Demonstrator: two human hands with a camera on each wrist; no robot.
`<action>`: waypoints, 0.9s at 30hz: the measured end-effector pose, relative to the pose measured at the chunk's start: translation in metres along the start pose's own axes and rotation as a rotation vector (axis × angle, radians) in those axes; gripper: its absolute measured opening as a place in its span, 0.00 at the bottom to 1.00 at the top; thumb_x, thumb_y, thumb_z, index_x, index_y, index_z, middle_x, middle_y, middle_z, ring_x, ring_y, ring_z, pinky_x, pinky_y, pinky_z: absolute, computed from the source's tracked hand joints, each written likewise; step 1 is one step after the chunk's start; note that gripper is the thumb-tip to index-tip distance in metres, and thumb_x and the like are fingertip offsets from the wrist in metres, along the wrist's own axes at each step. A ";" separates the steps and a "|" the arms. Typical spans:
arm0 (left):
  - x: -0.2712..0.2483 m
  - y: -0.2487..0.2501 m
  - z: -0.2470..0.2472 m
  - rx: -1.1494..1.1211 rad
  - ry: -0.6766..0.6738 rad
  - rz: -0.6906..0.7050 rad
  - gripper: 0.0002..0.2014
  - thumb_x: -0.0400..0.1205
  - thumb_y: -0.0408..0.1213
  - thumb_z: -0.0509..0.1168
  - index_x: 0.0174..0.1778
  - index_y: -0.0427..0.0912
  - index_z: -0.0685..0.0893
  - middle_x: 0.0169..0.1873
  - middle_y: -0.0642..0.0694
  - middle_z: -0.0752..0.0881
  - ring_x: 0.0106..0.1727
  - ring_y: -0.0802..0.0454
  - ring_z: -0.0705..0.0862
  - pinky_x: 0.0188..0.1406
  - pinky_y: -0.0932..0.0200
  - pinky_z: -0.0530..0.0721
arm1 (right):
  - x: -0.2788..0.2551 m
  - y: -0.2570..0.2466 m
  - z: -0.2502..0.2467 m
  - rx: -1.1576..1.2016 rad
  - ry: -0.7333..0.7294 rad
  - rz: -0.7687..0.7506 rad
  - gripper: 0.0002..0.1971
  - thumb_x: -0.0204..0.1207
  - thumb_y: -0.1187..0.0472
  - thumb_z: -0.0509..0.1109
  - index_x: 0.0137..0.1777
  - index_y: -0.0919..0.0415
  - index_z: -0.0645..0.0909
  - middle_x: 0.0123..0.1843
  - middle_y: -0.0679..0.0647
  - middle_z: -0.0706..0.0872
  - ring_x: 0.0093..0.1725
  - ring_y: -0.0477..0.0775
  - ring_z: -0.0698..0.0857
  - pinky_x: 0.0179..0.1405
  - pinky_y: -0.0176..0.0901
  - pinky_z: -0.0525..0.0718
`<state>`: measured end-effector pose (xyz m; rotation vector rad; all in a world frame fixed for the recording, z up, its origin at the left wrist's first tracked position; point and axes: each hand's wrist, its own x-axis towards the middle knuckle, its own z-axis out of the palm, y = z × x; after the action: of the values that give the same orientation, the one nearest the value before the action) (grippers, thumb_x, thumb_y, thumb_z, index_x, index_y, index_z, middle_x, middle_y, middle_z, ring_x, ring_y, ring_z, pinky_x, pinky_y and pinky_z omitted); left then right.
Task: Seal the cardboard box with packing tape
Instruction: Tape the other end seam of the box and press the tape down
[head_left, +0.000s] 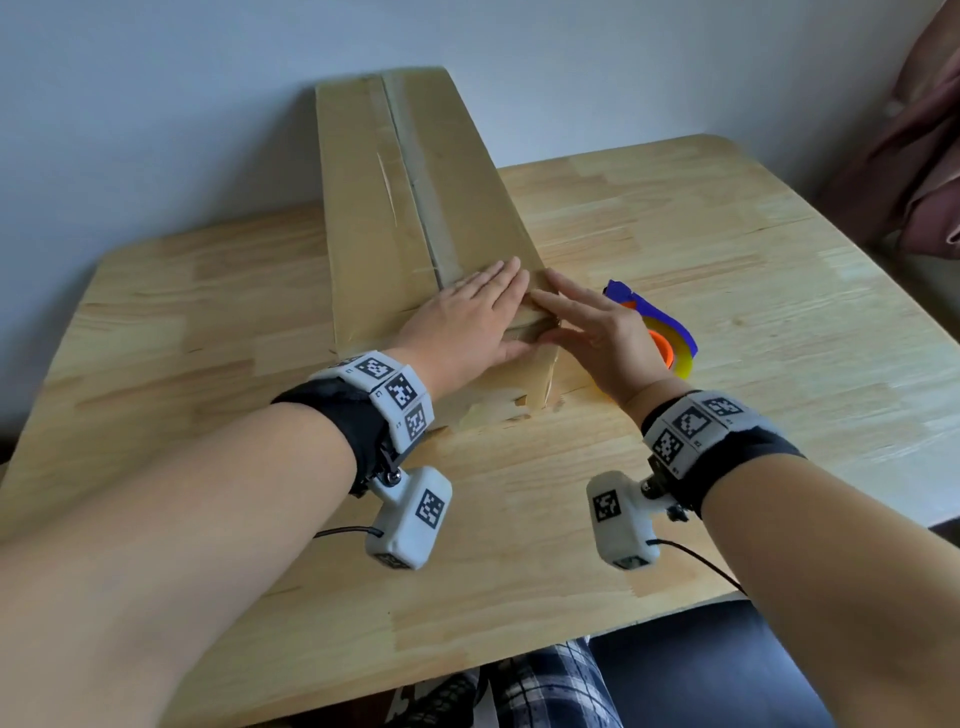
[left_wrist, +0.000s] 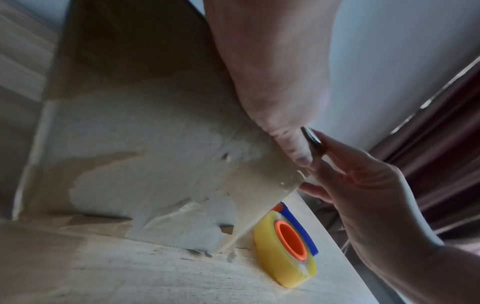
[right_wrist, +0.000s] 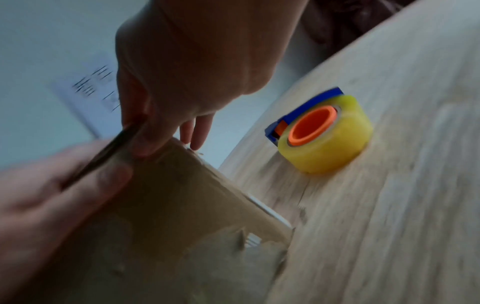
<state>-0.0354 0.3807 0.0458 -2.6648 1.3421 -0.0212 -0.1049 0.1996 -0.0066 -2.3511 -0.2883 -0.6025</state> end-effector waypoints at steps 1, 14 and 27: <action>-0.006 -0.005 0.001 0.007 0.005 0.017 0.37 0.84 0.58 0.42 0.82 0.38 0.42 0.83 0.43 0.44 0.83 0.51 0.45 0.80 0.57 0.42 | -0.001 -0.002 0.000 0.009 0.019 0.023 0.23 0.70 0.71 0.76 0.67 0.67 0.81 0.72 0.67 0.77 0.69 0.54 0.77 0.70 0.29 0.71; -0.103 -0.079 0.013 -0.323 -0.059 -0.220 0.39 0.78 0.64 0.44 0.83 0.49 0.46 0.82 0.51 0.41 0.82 0.56 0.38 0.77 0.57 0.42 | 0.000 -0.037 0.002 0.146 0.012 0.416 0.18 0.81 0.65 0.66 0.70 0.54 0.80 0.56 0.52 0.88 0.45 0.52 0.88 0.48 0.52 0.90; -0.137 -0.054 0.002 -0.278 -0.047 -0.158 0.35 0.83 0.50 0.59 0.83 0.48 0.51 0.82 0.54 0.53 0.83 0.51 0.46 0.79 0.58 0.51 | 0.035 -0.093 0.042 0.114 -0.155 0.935 0.39 0.72 0.31 0.62 0.79 0.35 0.50 0.77 0.63 0.57 0.70 0.68 0.68 0.68 0.63 0.74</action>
<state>-0.0739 0.5224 0.0600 -2.9735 1.1950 0.2248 -0.0932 0.2982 0.0353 -2.1063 0.6678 0.0533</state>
